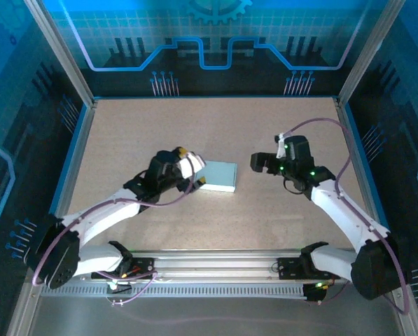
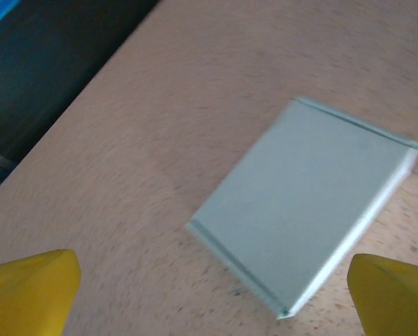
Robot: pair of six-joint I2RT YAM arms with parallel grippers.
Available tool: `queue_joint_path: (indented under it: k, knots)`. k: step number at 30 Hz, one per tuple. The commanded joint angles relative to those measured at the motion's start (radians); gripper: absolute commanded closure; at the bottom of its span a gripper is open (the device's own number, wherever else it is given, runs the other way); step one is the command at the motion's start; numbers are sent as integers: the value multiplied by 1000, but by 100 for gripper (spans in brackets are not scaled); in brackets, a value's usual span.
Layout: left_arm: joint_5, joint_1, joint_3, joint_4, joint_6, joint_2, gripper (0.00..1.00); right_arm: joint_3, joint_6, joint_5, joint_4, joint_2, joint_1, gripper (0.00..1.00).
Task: Fold the paper box
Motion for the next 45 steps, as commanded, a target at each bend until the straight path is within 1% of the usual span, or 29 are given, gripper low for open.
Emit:
queue_joint_path:
  k: [1, 4, 5, 7, 10, 13, 15, 17, 20, 22, 24, 25, 26, 27, 31, 37, 43, 45]
  knots:
    - [-45, 85, -80, 94, -234, -92, 1, -69, -160, 174, 122, -50, -60, 0]
    - [-135, 177, -128, 115, -327, -137, 1, -183, -254, 239, 292, -79, -112, 0]
    - [-144, 209, -144, 123, -348, -144, 1, -220, -269, 244, 349, -79, -133, 0]
    - [-182, 274, -192, 180, -384, -146, 1, -293, -313, 205, 478, -66, -188, 0]
    - [-151, 367, -258, 292, -442, -114, 1, -380, -354, 176, 687, -9, -239, 0]
    - [-102, 439, -301, 439, -494, -33, 1, -394, -340, 120, 787, 71, -275, 0]
    - [-61, 476, -325, 551, -517, 29, 1, -400, -335, 93, 866, 131, -280, 0]
    - [-54, 487, -316, 612, -518, 96, 1, -398, -332, 61, 919, 189, -279, 0]
    - [-60, 503, -312, 724, -498, 196, 1, -385, -345, 39, 950, 259, -276, 0]
    - [-48, 539, -303, 750, -538, 243, 1, -399, -356, 18, 1003, 294, -272, 0]
    - [-6, 573, -308, 821, -567, 318, 1, -416, -360, 3, 1063, 330, -272, 0]
    - [9, 575, -312, 870, -557, 348, 1, -421, -363, 0, 1088, 352, -271, 0]
    - [16, 574, -311, 844, -556, 339, 1, -419, -367, 2, 1112, 369, -267, 0]
    - [16, 574, -304, 833, -555, 335, 1, -401, -373, 7, 1061, 360, -261, 0]
    - [8, 570, -307, 845, -552, 340, 1, -383, -394, 54, 1036, 368, -232, 0]
    - [13, 565, -302, 835, -543, 341, 1, -382, -397, 59, 1039, 370, -228, 0]
    - [48, 564, -288, 812, -528, 341, 1, -385, -397, 60, 1041, 370, -226, 0]
    - [77, 562, -280, 798, -516, 343, 1, -386, -396, 60, 1041, 370, -226, 0]
